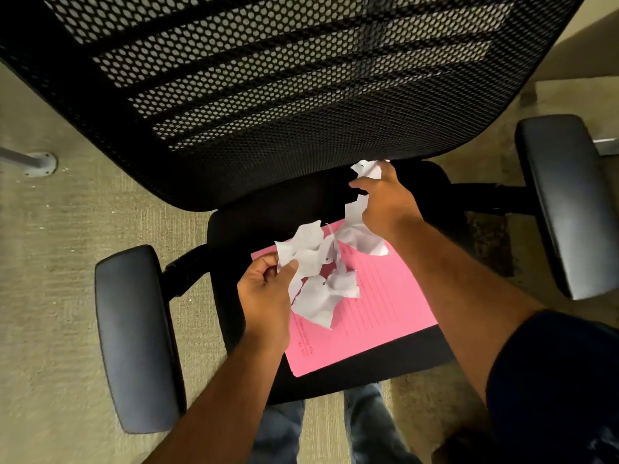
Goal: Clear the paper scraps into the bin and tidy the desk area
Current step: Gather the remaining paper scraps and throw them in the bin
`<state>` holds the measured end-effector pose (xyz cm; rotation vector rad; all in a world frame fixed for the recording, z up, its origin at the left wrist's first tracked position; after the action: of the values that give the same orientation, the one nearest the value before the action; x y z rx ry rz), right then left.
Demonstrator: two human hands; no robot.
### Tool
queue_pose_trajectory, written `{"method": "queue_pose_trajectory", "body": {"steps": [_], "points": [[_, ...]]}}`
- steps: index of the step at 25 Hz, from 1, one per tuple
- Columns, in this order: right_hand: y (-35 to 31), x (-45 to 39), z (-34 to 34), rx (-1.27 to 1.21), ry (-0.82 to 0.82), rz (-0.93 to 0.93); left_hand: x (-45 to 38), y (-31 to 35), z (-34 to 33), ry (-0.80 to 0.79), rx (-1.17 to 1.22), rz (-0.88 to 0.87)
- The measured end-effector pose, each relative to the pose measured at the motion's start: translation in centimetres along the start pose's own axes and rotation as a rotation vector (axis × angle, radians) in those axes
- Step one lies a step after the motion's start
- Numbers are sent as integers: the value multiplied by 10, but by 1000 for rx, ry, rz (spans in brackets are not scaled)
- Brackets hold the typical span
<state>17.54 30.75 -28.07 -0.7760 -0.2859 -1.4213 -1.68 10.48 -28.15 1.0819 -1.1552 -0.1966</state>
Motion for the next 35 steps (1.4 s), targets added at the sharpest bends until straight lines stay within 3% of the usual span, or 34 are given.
{"method": "queue_pose_trajectory", "body": {"steps": [6, 10, 15, 18, 23, 27, 35], "points": [[-11, -17, -1, -9, -77, -81, -2, -4, 10, 27, -41, -9], [-5, -2, 5, -145, 73, -23, -3, 1, 11, 25, -34, -44], [37, 67, 6, -493, 337, 35, 2, 25, 8, -7, -22, -142], [69, 116, -12, -696, 402, 9, 5, 40, 12, -45, -47, -186], [102, 161, -48, -1131, 394, -120, -1, 37, -1, -183, -367, -34], [100, 176, -58, -1214, 418, -140, -9, 30, -22, -261, -630, 18], [101, 224, -83, -1278, 506, -191, -1, 33, -52, -449, -767, -104]]}}
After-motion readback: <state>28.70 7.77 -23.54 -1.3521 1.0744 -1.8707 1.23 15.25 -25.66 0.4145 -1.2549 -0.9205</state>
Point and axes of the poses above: each hand's wrist, its own x-axis away from the middle knuckle, its own z-axis out of the back of the hand, y = z × x, the point moved 7 cm from there along -x, towards the middle knuckle, and after that the axes turned 5 degrees about -y, right-handed, at the moved point
